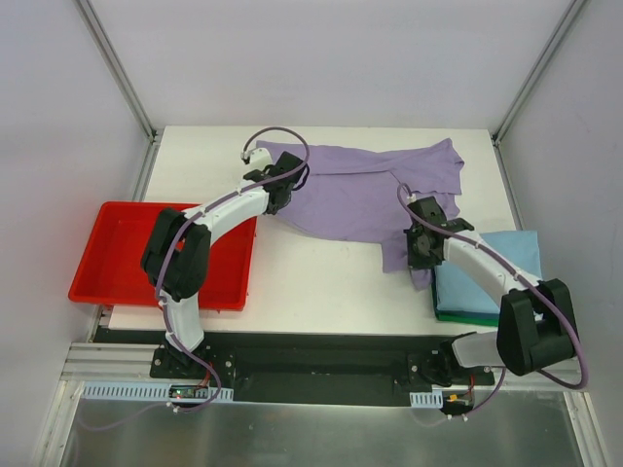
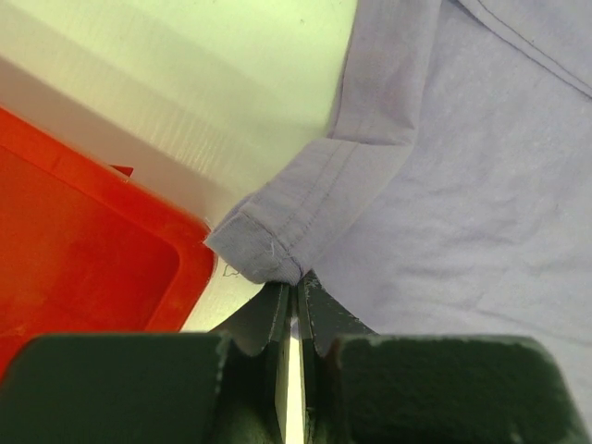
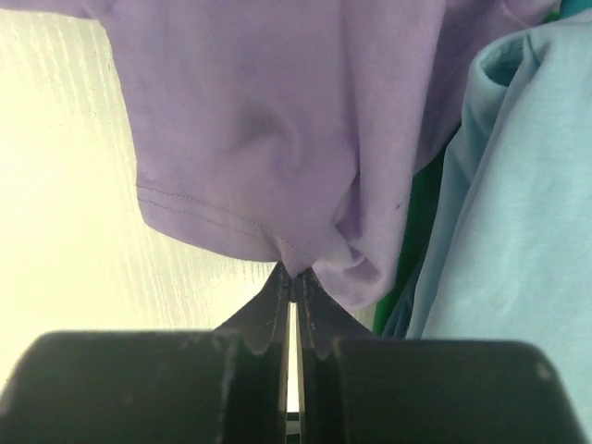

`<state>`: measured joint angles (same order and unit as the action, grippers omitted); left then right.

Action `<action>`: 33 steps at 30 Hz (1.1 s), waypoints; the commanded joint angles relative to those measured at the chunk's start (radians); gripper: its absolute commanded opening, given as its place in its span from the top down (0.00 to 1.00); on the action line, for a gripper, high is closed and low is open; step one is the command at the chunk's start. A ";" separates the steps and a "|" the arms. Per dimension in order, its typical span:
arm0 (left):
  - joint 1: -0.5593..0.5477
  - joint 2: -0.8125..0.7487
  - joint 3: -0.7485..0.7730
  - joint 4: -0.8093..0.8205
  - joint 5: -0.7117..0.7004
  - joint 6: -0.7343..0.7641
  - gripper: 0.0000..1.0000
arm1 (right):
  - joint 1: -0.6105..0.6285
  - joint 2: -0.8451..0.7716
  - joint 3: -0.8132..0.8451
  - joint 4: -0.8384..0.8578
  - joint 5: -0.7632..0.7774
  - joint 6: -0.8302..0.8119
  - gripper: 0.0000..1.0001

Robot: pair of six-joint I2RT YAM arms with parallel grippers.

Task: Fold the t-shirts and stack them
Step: Grap the side of the flattened tshirt closest away from the robot with both arms, then fold the other side of the tshirt into a rectangle

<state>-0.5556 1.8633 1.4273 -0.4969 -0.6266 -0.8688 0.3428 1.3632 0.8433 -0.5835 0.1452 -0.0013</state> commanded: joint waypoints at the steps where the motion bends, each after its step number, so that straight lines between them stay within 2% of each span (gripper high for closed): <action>1: 0.005 -0.032 0.035 -0.015 -0.009 0.039 1.00 | 0.001 -0.052 0.075 -0.027 0.048 -0.038 1.00; 7: 0.025 -0.012 0.108 -0.015 0.013 0.079 1.00 | -0.002 0.025 0.256 -0.039 0.250 -0.111 0.99; 13: 0.095 0.031 0.185 -0.015 0.091 0.093 1.00 | -0.042 0.167 0.474 -0.024 0.355 -0.187 1.00; 24: 0.158 0.155 0.357 -0.015 0.235 0.171 1.00 | -0.143 0.396 0.801 0.005 0.347 -0.324 1.00; 33: 0.174 0.223 0.444 -0.017 0.231 0.212 0.97 | -0.171 0.510 0.961 0.016 0.286 -0.462 1.00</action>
<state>-0.3977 2.0556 1.7992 -0.5079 -0.4015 -0.6960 0.1814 1.8275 1.7050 -0.5800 0.4442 -0.3725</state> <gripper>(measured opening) 0.026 0.016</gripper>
